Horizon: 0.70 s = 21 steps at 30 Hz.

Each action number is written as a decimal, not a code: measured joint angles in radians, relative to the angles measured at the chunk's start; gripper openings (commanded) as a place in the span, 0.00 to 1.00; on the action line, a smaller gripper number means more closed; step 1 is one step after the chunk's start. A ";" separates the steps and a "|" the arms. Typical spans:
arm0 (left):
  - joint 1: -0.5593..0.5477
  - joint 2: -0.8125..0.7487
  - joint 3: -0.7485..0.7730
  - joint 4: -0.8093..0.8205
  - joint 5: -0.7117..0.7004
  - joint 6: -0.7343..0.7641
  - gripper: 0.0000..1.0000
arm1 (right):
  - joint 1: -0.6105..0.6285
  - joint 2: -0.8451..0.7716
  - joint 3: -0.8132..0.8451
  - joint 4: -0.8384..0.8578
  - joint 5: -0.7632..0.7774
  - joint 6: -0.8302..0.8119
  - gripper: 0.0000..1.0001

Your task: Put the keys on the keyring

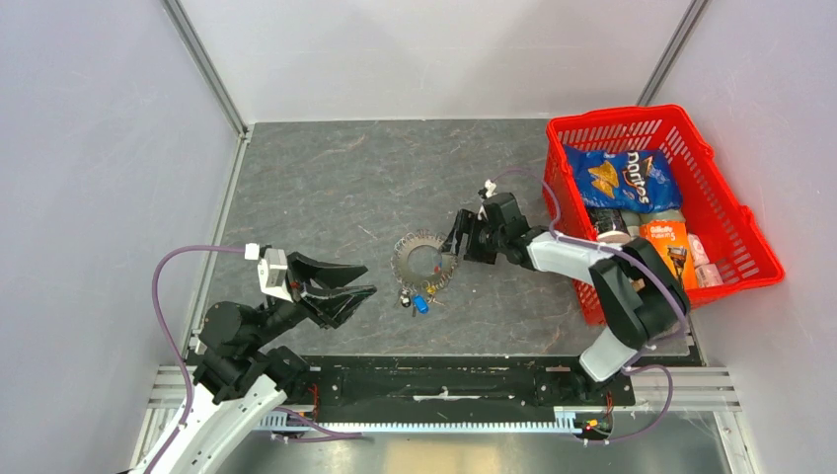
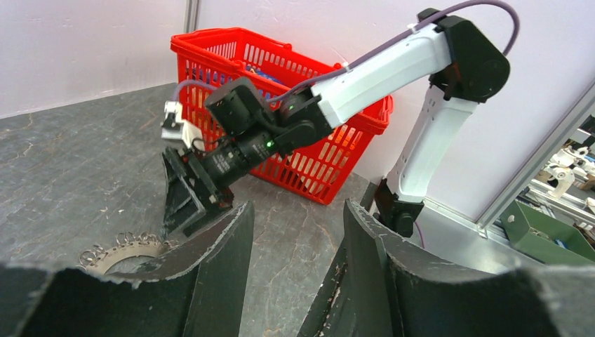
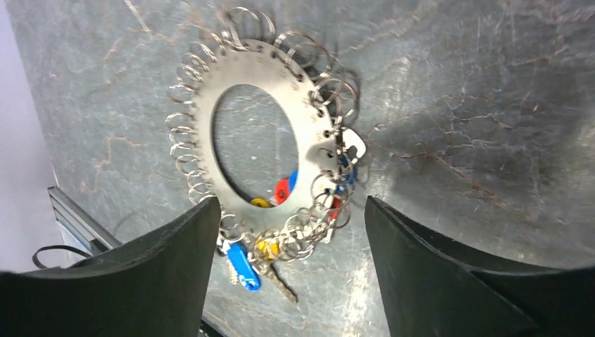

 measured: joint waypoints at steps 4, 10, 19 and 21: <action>0.000 0.000 0.002 -0.009 -0.005 0.000 0.59 | 0.000 -0.109 0.030 -0.077 0.027 -0.042 0.97; 0.000 0.028 0.058 -0.073 -0.031 0.010 0.64 | 0.000 -0.330 0.104 -0.209 0.068 -0.120 0.97; 0.000 0.159 0.234 -0.187 -0.089 0.066 0.84 | 0.000 -0.494 0.246 -0.351 0.158 -0.217 0.97; 0.000 0.192 0.272 -0.204 -0.096 0.083 0.85 | 0.002 -0.503 0.284 -0.383 0.175 -0.227 0.97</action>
